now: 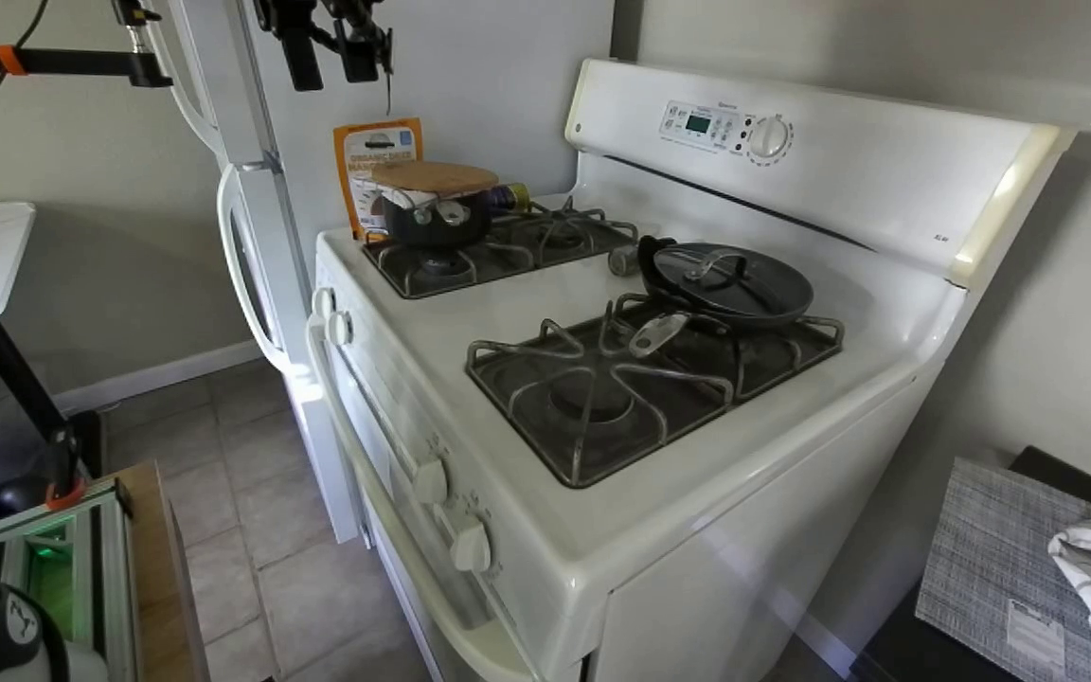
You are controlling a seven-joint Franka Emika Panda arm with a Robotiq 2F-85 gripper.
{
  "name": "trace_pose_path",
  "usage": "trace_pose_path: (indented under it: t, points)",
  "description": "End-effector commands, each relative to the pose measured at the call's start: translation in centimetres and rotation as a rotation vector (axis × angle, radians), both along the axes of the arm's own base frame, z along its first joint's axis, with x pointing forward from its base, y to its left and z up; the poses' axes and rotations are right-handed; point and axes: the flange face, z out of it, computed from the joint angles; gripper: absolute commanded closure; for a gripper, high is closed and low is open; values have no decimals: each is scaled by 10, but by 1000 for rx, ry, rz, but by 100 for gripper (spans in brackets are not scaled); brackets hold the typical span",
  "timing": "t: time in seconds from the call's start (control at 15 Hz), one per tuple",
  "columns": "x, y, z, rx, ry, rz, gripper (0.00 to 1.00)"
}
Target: Put the glass lid on top of the wooden coaster.
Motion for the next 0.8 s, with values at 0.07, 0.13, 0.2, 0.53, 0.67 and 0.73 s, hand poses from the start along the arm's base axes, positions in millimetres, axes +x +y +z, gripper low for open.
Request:
trace_pose_path:
  t: [0.07, 0.13, 0.2, 0.53, 0.67, 0.73]
  points:
    - [4, 1, 4, 10, -47, -15, 0]
    - [7, -2, 7, 35, -77, -24, 0]
    - [12, -8, 14, 50, -134, -8, 0]
    - [50, -56, 25, 177, -259, 49, 0]
    - [67, -89, 18, 211, -268, 15, 0]
    - [76, -106, 16, 235, -286, -26, 0]
